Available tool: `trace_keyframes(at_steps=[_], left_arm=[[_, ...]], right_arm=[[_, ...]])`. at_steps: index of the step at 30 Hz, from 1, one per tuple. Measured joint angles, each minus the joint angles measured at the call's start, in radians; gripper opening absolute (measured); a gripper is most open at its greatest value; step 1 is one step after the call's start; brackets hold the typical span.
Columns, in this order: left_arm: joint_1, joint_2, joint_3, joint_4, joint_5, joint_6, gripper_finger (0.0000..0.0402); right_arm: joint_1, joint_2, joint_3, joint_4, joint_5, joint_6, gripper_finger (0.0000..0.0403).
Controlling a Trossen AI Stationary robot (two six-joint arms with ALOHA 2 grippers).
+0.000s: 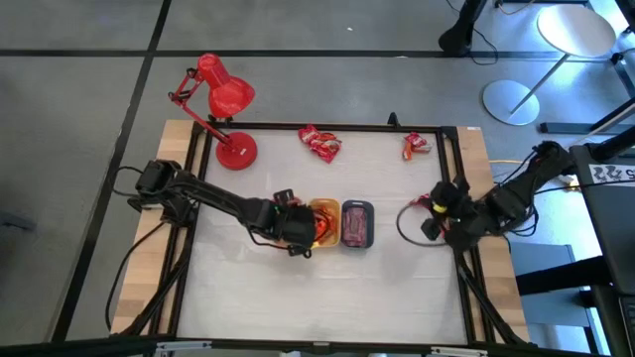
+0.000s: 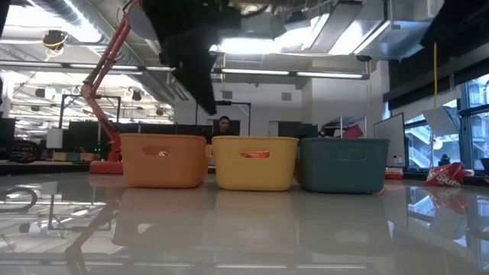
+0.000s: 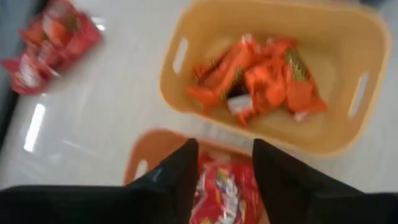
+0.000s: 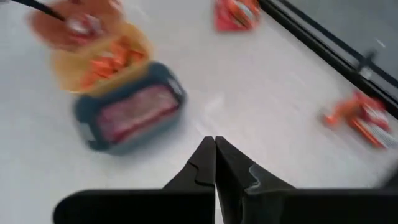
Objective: Sort candy
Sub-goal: Put the orange candy into the yellow bin
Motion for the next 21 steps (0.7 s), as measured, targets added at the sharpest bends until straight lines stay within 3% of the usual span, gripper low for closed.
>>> trace_keyframes(at_steps=[7, 13, 21], left_arm=[[0.002, -0.124, -0.076, 0.013, 0.015, 0.052, 0.0077], [0.065, -0.290, -0.192, 0.102, 0.014, 0.219, 0.0036], [0.170, -0.436, -0.295, 0.162, 0.066, 0.296, 0.0003]], right_arm=[[-0.221, -0.015, 0.000, -0.088, -0.104, -0.039, 0.0000], [-0.435, -0.031, 0.000, -0.054, -0.176, -0.149, 0.0000], [-0.731, -0.029, 0.000, 0.068, -0.297, -0.453, 0.0000]])
